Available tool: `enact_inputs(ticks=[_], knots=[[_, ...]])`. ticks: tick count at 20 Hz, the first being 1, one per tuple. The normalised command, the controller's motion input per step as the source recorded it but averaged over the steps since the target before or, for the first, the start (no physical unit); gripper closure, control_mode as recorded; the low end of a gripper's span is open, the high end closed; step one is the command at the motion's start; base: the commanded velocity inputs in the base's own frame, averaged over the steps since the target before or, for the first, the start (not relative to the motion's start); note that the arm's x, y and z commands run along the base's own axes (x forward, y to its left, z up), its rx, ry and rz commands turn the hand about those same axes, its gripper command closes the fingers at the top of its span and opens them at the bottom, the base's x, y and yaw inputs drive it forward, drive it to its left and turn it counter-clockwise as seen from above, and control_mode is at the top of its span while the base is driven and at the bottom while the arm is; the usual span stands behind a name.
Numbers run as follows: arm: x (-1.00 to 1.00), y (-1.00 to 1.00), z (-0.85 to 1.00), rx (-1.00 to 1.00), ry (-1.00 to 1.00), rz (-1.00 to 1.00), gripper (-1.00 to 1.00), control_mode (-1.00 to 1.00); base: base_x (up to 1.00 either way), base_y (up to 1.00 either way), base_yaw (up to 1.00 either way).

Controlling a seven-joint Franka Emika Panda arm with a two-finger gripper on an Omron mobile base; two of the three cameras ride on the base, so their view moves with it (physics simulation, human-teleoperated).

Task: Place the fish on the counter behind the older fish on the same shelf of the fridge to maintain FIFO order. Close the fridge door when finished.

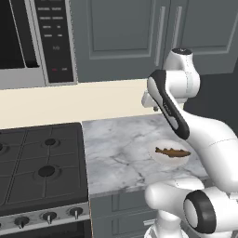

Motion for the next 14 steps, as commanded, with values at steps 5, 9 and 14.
enact_inputs(ticks=[5,9,14], knots=[[-0.07,-0.01,-0.07,0.00,0.00,0.00,-1.00,-1.00,0.00,0.00,0.00],[-0.26,-0.40,-0.75,0.00,-0.07,0.08,-1.00,-1.00,0.00,0.00,0.00],[-0.16,-1.00,-0.91,-0.01,-0.04,0.08,-1.00,-1.00,0.00,0.00,0.00]])
